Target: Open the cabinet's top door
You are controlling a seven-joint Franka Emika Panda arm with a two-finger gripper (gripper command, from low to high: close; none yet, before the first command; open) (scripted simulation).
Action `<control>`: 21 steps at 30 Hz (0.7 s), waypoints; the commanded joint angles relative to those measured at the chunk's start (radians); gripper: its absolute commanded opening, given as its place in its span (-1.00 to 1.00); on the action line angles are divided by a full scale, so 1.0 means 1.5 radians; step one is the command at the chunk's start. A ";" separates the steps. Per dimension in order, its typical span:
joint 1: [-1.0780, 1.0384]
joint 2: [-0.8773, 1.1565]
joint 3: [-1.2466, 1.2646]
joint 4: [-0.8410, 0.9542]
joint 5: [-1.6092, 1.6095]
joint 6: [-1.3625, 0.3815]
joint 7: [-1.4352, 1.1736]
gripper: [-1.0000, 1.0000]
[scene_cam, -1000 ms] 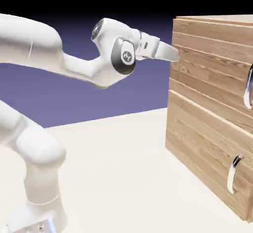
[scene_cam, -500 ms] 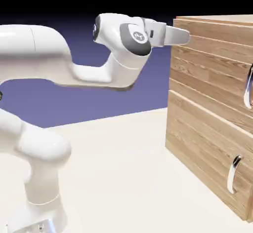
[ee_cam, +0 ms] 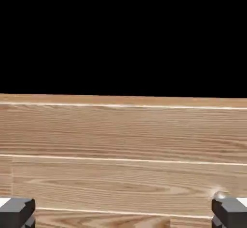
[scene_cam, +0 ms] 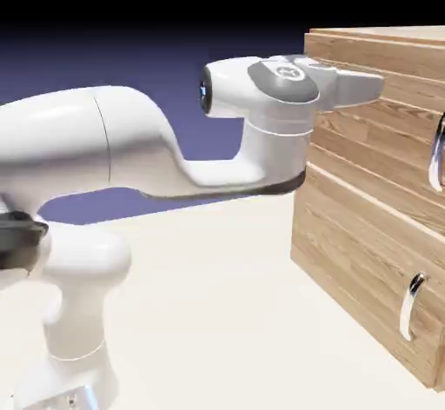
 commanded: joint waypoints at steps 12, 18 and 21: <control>0.149 -0.061 -0.166 0.101 -0.348 0.003 0.227 0.00; 0.235 -0.059 -0.217 0.174 -0.377 0.002 0.243 0.00; 0.278 -0.054 -0.238 0.212 -0.376 0.002 0.239 -1.00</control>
